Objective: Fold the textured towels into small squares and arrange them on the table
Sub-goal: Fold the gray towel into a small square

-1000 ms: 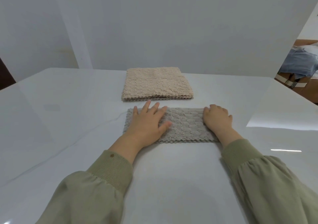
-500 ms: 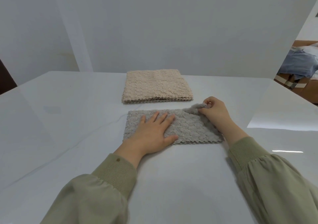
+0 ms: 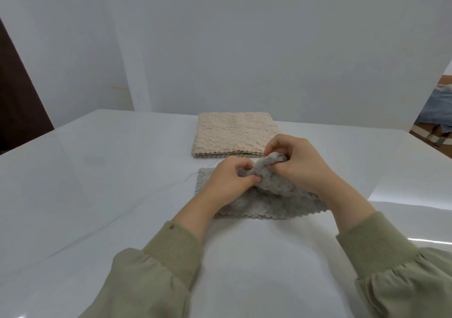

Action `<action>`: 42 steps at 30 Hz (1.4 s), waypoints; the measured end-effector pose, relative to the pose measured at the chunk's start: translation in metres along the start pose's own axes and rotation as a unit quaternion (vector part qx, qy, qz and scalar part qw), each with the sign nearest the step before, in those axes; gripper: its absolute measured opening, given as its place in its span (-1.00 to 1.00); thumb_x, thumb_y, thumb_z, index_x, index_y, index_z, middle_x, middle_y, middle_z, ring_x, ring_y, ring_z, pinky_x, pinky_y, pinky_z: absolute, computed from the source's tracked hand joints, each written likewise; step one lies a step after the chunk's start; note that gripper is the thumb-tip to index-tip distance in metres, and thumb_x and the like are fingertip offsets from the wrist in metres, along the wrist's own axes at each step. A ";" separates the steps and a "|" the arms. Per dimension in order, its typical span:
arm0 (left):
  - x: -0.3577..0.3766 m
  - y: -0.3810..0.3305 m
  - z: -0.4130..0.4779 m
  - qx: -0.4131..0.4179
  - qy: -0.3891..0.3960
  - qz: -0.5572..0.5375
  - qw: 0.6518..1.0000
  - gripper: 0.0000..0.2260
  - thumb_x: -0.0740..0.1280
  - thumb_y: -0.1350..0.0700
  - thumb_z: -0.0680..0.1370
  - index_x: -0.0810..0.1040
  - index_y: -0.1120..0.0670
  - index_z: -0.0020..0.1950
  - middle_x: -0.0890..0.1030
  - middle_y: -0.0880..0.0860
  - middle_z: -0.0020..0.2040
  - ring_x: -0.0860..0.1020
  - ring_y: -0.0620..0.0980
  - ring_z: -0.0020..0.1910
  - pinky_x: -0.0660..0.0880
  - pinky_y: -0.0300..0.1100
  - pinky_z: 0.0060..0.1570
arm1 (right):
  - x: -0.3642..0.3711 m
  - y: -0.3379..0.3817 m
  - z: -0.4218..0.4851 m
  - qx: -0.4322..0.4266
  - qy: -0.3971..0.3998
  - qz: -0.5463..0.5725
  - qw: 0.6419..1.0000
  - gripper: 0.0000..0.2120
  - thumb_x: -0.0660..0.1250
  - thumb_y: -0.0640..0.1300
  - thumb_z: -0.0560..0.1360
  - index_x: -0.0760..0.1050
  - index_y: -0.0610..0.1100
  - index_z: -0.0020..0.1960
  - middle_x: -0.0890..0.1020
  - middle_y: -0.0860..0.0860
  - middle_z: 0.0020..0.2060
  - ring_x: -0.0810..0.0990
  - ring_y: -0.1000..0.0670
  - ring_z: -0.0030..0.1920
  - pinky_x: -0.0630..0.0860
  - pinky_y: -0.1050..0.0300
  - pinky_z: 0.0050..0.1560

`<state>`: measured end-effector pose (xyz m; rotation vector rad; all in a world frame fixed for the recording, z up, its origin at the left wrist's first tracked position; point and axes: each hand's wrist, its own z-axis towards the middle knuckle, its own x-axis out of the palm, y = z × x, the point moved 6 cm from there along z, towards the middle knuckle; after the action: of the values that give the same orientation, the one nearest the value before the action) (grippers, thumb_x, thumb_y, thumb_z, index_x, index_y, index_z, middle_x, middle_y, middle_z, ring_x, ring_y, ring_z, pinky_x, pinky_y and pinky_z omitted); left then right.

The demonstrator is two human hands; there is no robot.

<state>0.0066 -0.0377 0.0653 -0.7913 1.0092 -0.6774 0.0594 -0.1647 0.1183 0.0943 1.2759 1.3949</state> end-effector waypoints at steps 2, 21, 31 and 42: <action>-0.007 -0.001 -0.002 0.001 -0.037 0.020 0.999 -0.84 0.44 0.15 0.41 0.57 -0.06 -0.32 0.57 -0.11 -0.22 0.49 -0.16 -0.14 0.35 -0.32 -0.17 | -0.001 -0.005 0.001 0.005 -0.025 0.021 0.999 -0.78 0.39 -0.40 0.35 0.53 -0.11 -0.16 0.63 0.00 -0.31 0.55 0.17 -0.33 0.46 0.32 -0.27; -0.057 0.016 -0.010 -0.056 -0.318 -0.034 0.946 -0.87 0.35 0.13 0.45 0.52 0.06 -0.30 0.48 -0.04 -0.41 0.38 -0.10 -0.40 0.33 -0.21 -0.35 | 0.065 -0.061 -0.022 0.195 0.163 0.448 0.857 -0.70 0.45 -0.08 0.42 0.53 -0.25 0.03 0.66 -0.13 -0.06 0.64 -0.06 -0.03 0.55 0.11 0.04; -0.061 -0.007 0.001 -0.053 -0.189 -0.226 0.954 -0.94 0.36 0.18 0.51 0.58 0.13 -0.16 0.61 0.06 -0.21 0.58 -0.03 -0.19 0.56 -0.07 -0.12 | 0.021 -0.039 -0.006 0.175 -0.040 0.451 0.874 -0.80 0.16 -0.26 0.59 0.52 -0.29 0.10 0.68 -0.15 -0.11 0.66 -0.08 -0.12 0.61 0.12 -0.22; -0.043 0.028 0.008 -0.186 -0.111 -0.308 0.926 -0.88 0.35 0.22 0.51 0.57 0.18 0.03 0.64 0.10 -0.14 0.61 0.06 -0.19 0.59 -0.18 -0.25 | 0.005 -0.038 -0.006 0.200 0.019 0.320 0.926 -0.80 0.24 -0.34 0.52 0.52 -0.21 0.12 0.68 -0.11 -0.17 0.67 -0.01 -0.27 0.61 0.13 -0.30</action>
<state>0.0011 0.0142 0.0649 -1.5210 0.6785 -0.9133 0.0788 -0.1759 0.0862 0.8325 1.6317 1.6521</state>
